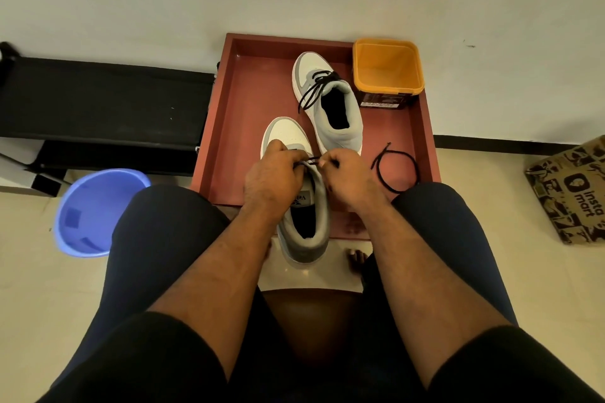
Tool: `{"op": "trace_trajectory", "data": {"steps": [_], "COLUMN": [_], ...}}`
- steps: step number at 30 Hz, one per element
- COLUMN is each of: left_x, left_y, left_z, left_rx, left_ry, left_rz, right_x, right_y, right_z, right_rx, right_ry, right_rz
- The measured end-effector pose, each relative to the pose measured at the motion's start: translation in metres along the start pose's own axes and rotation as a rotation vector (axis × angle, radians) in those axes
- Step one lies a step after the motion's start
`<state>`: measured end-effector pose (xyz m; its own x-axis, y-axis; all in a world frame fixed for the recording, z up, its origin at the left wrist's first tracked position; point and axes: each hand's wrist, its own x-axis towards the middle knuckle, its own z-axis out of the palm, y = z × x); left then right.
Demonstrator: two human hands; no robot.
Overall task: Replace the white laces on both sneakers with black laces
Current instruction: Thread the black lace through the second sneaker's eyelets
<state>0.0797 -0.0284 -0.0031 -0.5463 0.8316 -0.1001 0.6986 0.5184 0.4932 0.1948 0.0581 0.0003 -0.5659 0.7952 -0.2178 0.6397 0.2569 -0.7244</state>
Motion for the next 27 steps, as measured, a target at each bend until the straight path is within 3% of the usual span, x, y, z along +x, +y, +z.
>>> {"op": "trace_trajectory", "data": {"steps": [5, 9, 12, 14, 19, 21, 25, 27], "left_x": [0.003, 0.004, 0.003, 0.001, 0.001, 0.001, 0.000, 0.001], "left_y": [-0.005, -0.006, -0.010, -0.012, -0.012, -0.010, -0.006, -0.006], "left_z": [-0.004, -0.003, -0.004, -0.007, -0.013, -0.013, -0.012, -0.013], "left_rx": [0.000, -0.065, -0.179, -0.246, -0.314, -0.330, -0.356, -0.364], "left_ry": [-0.001, -0.018, -0.028, -0.024, 0.011, 0.023, 0.037, 0.001], "left_rz": [-0.042, -0.029, -0.029, -0.052, -0.082, -0.104, -0.172, -0.218], "right_x": [0.004, 0.005, 0.005, 0.004, 0.036, 0.054, 0.065, 0.068], "right_y": [0.019, 0.023, 0.025, 0.024, 0.027, 0.032, 0.043, 0.045], "right_z": [-0.022, -0.022, -0.013, -0.016, -0.052, -0.063, -0.064, -0.057], "right_rx": [0.174, -0.070, -0.081, -0.084, 0.166, 0.100, -0.237, -0.330], "right_ry": [0.159, 0.121, 0.113, 0.196, 0.579, 0.491, 0.128, 0.076], "right_rz": [0.273, 0.250, 0.304, 0.332, 0.406, 0.450, 0.578, 0.581]}}
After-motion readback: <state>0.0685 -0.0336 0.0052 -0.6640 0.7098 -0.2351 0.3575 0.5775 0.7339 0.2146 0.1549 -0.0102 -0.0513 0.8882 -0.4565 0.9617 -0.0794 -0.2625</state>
